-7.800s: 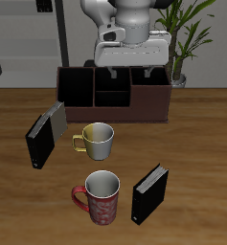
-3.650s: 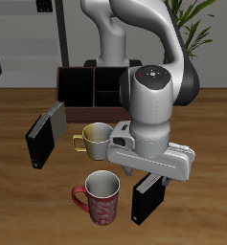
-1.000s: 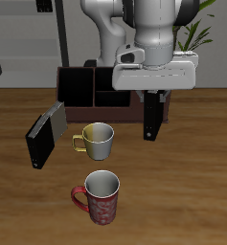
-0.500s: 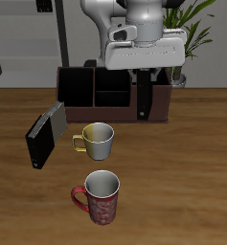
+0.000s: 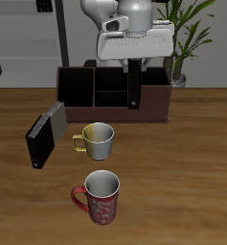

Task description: Place the left black book into the back desk caddy's left compartment and place the yellow book into the back desk caddy's right compartment and place the right black book into the back desk caddy's right compartment

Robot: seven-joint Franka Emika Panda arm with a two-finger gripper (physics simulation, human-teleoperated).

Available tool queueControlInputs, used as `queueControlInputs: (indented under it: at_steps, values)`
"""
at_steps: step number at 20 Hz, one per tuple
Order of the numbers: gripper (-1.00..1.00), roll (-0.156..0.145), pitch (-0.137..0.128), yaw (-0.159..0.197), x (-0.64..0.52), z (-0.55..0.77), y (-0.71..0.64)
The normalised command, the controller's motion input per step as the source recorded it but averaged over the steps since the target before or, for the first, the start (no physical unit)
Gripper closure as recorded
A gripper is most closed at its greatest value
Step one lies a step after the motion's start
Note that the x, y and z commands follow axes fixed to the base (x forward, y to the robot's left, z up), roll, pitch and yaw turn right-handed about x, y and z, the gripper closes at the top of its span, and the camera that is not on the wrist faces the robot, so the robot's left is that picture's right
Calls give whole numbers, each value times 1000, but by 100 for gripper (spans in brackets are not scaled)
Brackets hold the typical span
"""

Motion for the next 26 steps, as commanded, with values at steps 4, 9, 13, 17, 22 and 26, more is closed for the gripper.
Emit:
queueControlInputs:
  at_steps: [4,9,13,17,22,26]
  values:
    - [100,-8,-11,84,-395,60,55]
    - [100,24,-23,60,-426,177,126]
    - [100,56,-35,45,-404,120,165]
    - [100,-2,-27,21,-236,47,40]
    - [100,7,-6,5,-208,-9,51]
    - [100,4,-1,-2,-193,-4,-4]
